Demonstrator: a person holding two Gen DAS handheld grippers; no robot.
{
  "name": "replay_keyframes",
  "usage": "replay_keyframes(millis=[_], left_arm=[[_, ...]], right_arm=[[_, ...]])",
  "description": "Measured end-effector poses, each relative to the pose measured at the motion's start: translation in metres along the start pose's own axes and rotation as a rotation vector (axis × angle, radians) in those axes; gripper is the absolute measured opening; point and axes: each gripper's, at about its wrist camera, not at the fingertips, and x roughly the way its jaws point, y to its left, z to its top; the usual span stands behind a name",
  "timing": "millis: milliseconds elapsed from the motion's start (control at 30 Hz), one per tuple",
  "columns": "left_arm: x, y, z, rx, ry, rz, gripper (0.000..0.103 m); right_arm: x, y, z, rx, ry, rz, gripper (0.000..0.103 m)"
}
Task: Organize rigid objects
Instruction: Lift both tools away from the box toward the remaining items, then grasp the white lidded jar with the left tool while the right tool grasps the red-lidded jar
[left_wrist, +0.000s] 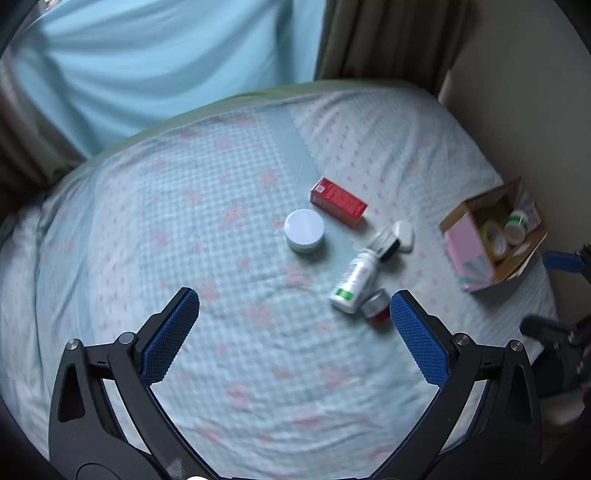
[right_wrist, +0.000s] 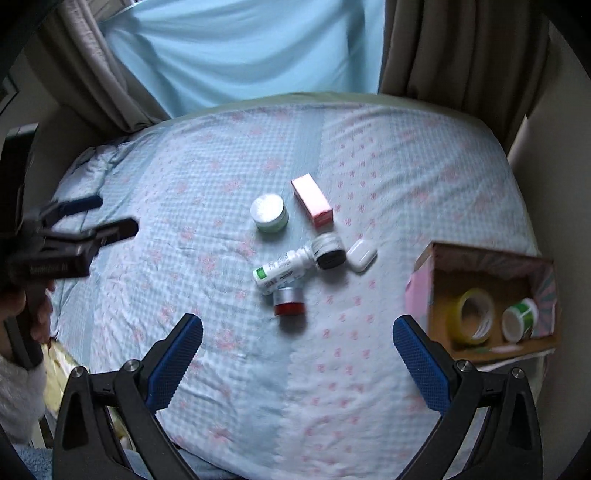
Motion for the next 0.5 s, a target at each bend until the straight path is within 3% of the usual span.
replay_keyframes(millis=[167,500], left_arm=[[0.055,0.016,0.015,0.08,0.045,-0.039,0.103],[0.182,0.002,0.022,0.161,0.159,-0.091,0.103]], right_arm=[[0.041,0.019,-0.013,0.016,0.071,-0.053,0.103],[0.126,0.022,-0.02,0.001,0.235,-0.111,0.102]])
